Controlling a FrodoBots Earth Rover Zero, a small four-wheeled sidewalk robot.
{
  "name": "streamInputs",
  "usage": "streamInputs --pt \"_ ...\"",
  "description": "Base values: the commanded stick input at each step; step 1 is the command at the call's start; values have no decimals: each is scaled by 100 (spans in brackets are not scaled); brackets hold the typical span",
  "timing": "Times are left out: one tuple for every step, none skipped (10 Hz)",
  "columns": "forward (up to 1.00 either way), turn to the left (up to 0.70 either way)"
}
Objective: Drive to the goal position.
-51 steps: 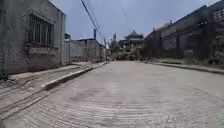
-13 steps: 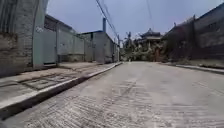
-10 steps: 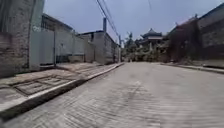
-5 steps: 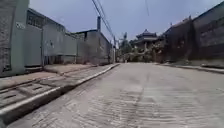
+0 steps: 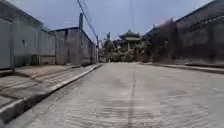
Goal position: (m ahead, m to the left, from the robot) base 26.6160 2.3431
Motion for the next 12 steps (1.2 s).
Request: streamInputs --pt "100 0" --pt "100 0" --pt "100 0" --pt "100 0" --pt "100 0" --pt "100 0" --pt "100 0" --pt "100 0" --pt "100 0" --pt "100 0" --pt "100 0" --pt "100 0"
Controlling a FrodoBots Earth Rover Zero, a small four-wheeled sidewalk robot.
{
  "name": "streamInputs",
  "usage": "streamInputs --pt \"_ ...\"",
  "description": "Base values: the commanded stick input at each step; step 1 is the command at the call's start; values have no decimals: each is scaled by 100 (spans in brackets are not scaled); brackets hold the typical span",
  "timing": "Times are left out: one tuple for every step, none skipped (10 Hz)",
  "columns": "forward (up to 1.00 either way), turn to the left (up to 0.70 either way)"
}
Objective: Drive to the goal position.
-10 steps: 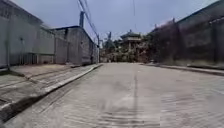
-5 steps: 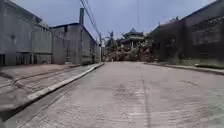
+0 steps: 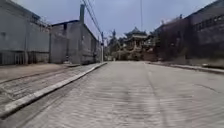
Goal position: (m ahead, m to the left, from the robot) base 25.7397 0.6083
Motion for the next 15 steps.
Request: streamInputs --pt "100 0" --pt "100 0" --pt "100 0" --pt "100 0" --pt "100 0" --pt "100 0" --pt "100 0" --pt "100 0" --pt "100 0" --pt "100 0" --pt "100 0" --pt "100 0" --pt "100 0" --pt "100 0" --pt "100 0"
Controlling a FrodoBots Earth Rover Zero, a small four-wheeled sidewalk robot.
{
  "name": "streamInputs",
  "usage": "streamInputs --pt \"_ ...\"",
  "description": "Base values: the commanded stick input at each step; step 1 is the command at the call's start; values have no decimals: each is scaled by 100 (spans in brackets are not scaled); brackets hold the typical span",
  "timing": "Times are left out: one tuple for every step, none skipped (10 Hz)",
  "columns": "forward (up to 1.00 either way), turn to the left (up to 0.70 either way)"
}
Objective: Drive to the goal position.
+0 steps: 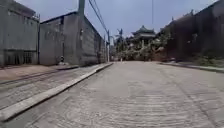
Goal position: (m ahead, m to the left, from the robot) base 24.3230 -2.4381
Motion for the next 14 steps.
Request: streamInputs --pt "100 0" --pt "100 0" --pt "100 0" --pt "100 0" --pt "100 0" --pt "100 0" --pt "100 0" --pt "100 0" --pt "100 0" --pt "100 0" --pt "100 0" --pt "100 0" --pt "100 0" --pt "100 0"
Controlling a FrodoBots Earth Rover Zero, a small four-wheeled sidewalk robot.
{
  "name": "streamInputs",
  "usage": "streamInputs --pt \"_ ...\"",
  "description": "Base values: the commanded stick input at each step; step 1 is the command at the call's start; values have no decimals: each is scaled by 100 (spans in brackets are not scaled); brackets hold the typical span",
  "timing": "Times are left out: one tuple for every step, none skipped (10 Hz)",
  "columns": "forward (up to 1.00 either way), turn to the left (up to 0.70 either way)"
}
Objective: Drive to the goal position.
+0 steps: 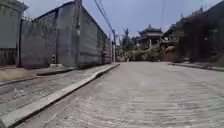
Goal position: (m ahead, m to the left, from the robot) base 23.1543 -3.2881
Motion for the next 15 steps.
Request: streamInputs --pt "100 0" --pt "100 0" --pt "100 0" --pt "100 -5" --pt "100 -39" --pt "100 -40" --pt "100 -40" --pt "100 -40" --pt "100 -40" --pt "100 -40" --pt "100 -40" --pt "100 -28" --pt "100 -8" --pt "100 0" --pt "100 0"
